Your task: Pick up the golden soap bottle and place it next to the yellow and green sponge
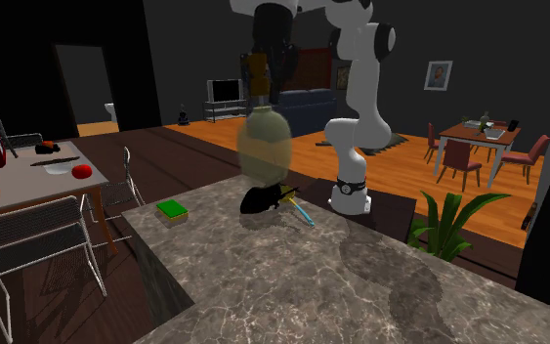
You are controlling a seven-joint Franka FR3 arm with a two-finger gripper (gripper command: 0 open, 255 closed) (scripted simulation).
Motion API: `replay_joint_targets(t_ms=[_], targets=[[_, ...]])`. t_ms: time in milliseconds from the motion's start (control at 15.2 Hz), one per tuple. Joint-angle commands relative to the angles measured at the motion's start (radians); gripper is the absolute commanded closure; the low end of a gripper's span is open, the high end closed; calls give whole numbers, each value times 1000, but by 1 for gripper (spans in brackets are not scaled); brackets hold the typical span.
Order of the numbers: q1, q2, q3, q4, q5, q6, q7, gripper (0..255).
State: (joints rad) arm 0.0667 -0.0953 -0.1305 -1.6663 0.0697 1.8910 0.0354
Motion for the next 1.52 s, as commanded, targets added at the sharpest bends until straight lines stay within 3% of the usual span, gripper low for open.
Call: replay_joint_targets(t_ms=[0,330,858,1452], targets=[[0,4,-1,36,0,-32,1,255],[-1,27,-2,127,3,-100,4,255],[-72,-99,-98,-2,20,-110,-165,255],[-147,-165,-231,-45,30,-154,-369,255]])
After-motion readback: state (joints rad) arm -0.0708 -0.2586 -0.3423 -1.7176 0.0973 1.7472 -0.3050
